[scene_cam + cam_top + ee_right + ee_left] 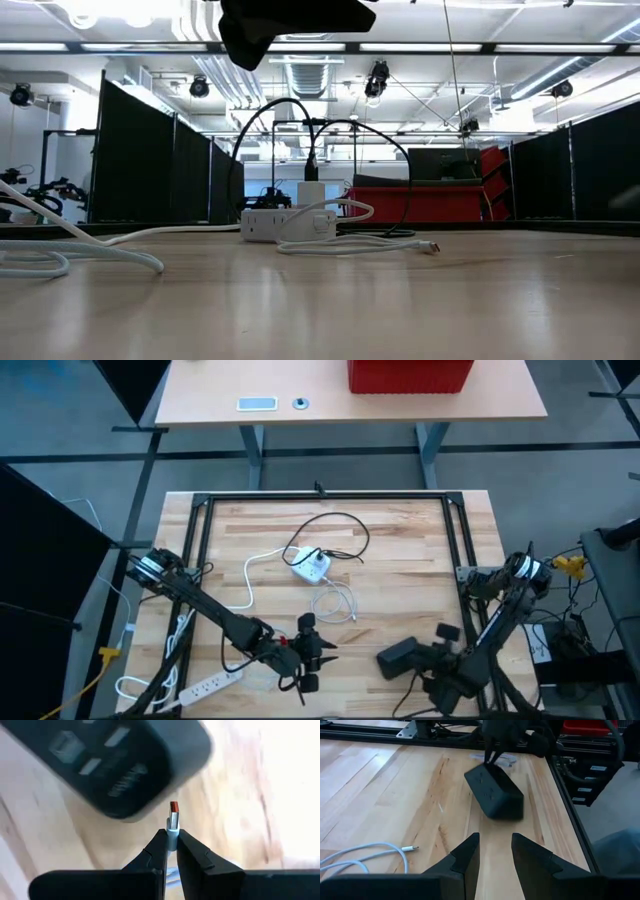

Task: Insert USB
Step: Insert the purple USB cable into the black outlet extension

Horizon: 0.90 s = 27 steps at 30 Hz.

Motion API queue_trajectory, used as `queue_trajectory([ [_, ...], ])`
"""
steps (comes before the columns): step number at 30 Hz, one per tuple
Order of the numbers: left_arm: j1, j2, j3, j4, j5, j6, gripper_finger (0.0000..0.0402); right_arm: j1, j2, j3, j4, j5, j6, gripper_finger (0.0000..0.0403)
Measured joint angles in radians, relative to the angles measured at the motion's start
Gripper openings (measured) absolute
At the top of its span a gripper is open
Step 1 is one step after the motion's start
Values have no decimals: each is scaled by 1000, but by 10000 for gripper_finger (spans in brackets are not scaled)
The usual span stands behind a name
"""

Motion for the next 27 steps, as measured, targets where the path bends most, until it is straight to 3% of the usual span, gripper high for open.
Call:
queue_trajectory([
  [8,-2,3,0,36,150,80,103,-34,-88,49,5,77,-135,14],
  [10,-1,20,0,133,122,193,103,-35,-141,49,20,124,-155,14],
  [14,1,108,1,375,59,564,103,-35,-247,48,101,197,-241,14],
  [18,-9,190,9,515,34,886,103,-40,-313,46,201,230,-325,14],
  [22,-10,244,71,530,-60,993,103,-54,-320,37,257,241,-404,14],
  [27,-6,301,184,511,-95,1005,103,-99,-307,-7,299,225,-509,14],
])
